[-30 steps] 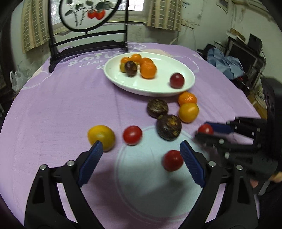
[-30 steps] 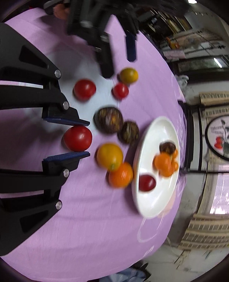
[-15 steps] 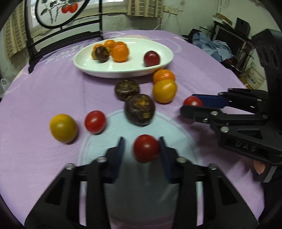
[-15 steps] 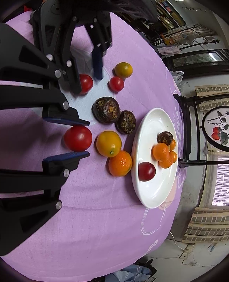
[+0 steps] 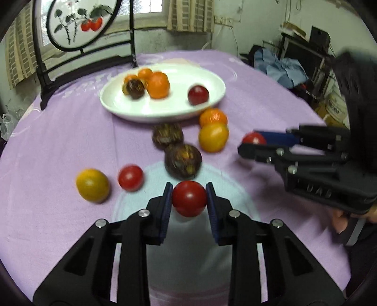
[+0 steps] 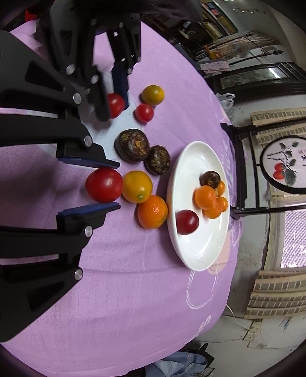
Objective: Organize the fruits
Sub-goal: 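Carry both cherry tomatoes over the white plate and open both grippers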
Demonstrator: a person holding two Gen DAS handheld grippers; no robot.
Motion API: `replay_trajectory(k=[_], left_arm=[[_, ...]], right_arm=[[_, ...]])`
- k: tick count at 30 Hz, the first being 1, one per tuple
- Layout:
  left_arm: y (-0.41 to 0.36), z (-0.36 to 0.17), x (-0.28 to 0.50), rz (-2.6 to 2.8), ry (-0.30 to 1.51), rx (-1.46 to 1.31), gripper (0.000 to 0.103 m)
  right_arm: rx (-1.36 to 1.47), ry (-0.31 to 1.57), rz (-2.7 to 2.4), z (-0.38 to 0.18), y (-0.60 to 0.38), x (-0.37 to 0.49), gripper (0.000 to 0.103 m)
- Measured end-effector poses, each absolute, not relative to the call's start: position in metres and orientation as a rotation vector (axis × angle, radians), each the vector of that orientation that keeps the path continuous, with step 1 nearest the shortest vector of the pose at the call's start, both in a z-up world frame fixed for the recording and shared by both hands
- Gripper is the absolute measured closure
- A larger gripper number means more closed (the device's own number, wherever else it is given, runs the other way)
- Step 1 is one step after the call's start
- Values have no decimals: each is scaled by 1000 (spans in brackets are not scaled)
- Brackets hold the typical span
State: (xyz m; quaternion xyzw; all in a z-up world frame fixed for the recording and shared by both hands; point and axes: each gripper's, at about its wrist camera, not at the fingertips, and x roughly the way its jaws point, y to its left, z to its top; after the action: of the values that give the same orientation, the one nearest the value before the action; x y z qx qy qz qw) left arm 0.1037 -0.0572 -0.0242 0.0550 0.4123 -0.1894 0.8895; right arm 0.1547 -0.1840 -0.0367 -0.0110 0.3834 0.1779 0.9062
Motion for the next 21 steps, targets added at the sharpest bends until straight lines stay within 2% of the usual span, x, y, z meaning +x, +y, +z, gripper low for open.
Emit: replay_trajectory(k=[10,21], left_arm=[[-49,15,178,-264,822,24,74],[-37,-4,263,-145,899,-47,74]], right_arm=[[7,655,361,2,-173,174,74],[81,781,348,-22,-156,253,74]])
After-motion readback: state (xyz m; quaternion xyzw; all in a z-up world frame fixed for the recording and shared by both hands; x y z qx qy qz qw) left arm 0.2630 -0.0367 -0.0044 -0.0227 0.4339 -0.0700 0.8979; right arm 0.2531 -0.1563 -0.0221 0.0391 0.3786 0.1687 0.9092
